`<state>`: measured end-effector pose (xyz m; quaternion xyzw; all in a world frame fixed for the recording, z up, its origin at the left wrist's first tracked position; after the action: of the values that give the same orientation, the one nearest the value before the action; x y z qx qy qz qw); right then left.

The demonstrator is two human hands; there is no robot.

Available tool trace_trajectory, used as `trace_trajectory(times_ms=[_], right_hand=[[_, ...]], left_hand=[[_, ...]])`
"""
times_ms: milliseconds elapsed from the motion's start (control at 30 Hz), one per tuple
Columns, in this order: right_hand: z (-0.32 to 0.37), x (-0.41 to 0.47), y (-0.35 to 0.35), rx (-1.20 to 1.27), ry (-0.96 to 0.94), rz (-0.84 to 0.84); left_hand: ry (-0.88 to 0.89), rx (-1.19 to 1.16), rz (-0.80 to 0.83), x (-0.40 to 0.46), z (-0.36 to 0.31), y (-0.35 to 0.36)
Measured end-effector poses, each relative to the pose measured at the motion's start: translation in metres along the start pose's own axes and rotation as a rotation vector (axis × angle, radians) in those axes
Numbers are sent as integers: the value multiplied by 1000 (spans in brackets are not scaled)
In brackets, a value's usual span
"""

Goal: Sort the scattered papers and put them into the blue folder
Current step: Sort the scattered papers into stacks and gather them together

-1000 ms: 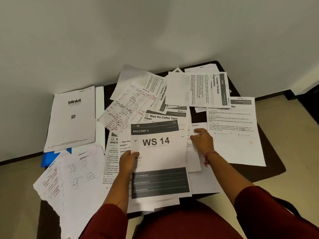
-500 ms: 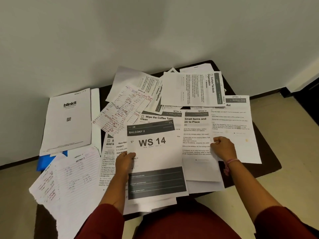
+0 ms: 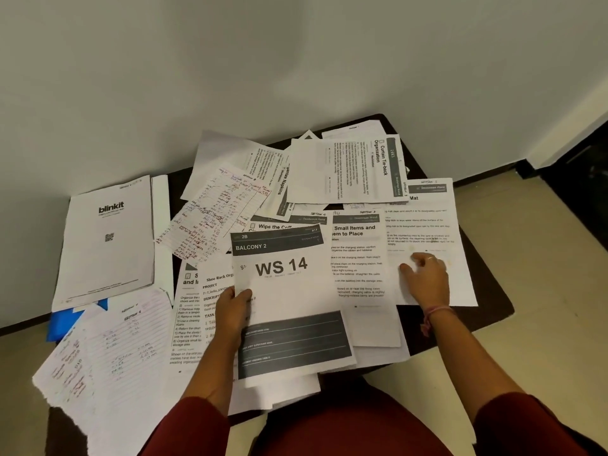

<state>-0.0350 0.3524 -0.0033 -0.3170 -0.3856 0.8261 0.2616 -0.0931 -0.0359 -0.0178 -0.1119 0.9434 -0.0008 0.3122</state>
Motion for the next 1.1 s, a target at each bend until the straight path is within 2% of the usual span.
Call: trace_trajectory(times_ms=[167,333,433,767,933,1100], right_hand=[[-22,16,-21,-65,51,-108],[-29,16,-1,-432,-174,34],[-34,7,13,-550,-267,43],[-38,1,12,-504,-351,-54],[-41,7,6,-558,-400,-59],[-40,17,-2,-535,-432,-186]], left_hand=[[-19,-55,46,2,1,31],[-17,-83,79,0,4,64],[-20,-86,97,-4,4,82],[-50,-92,91,-7,14,108],[-44,-116,87,-9,11,117],[-54,-129,83,-6,6,123]])
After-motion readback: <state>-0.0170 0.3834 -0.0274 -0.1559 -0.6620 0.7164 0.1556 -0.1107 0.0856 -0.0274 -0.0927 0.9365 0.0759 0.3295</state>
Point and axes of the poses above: each hand's wrist, its own x-axis towards the middle knuckle, its own y-axis out of the palm, z = x × y, the point moved 6 cm from there along x, towards the middle knuckle, and after that the axes turned 12 degrees about -x, right-handed, at the moved point
